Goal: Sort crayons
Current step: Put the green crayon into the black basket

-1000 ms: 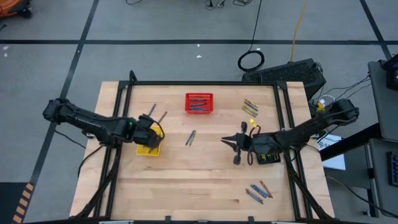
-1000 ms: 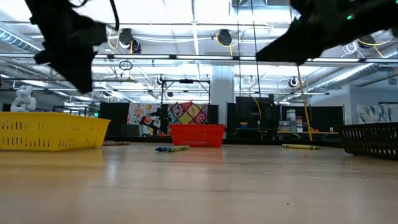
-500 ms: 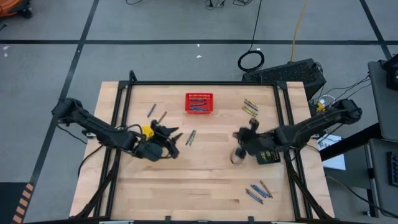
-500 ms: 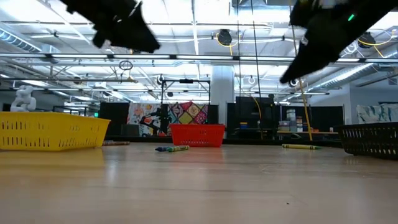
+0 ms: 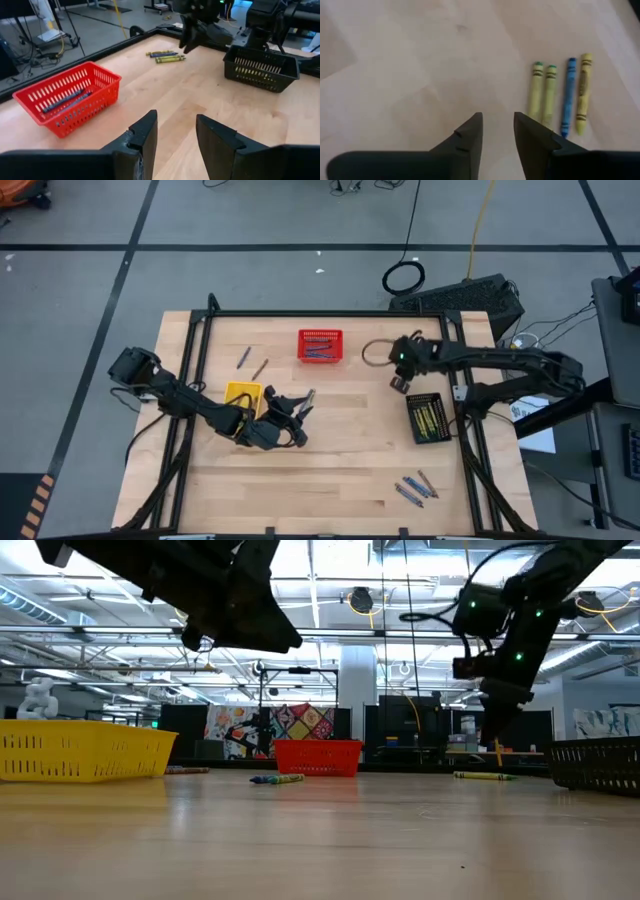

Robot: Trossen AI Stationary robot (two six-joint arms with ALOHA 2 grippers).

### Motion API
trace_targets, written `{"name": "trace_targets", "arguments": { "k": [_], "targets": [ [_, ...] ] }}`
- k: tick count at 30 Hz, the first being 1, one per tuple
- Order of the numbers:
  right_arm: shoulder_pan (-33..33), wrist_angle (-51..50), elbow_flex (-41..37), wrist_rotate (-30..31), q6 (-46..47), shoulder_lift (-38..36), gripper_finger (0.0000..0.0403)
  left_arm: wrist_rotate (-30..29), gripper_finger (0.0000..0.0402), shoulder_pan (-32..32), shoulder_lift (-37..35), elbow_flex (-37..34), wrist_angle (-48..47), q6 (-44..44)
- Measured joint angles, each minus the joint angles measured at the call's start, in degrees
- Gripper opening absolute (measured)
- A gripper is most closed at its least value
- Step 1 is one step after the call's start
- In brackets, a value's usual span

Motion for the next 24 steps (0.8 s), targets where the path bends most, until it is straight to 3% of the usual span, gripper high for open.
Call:
{"name": "trace_targets", "arguments": {
  "k": [6, 16, 24],
  "targets": [
    [-6.96, 6.98, -1.56, -0.92, -1.16, 3.10, 0.0104, 0.00, 0.0139, -0.13, 0.00, 0.00, -0.25, 1.03],
    [-12.60, 8.35, -1.62, -3.04, -6.76, 12.47, 0.0105, 0.00, 0.0139, -0.13, 0.01, -0.01, -0.41, 1.07],
    [-14.18, 8.85, -1.41, -8.45, -9.92, 14.63, 0.0086, 0.02, 0.0139, -0.13, 0.02, 0.00, -0.42, 1.09]
  ]
}}
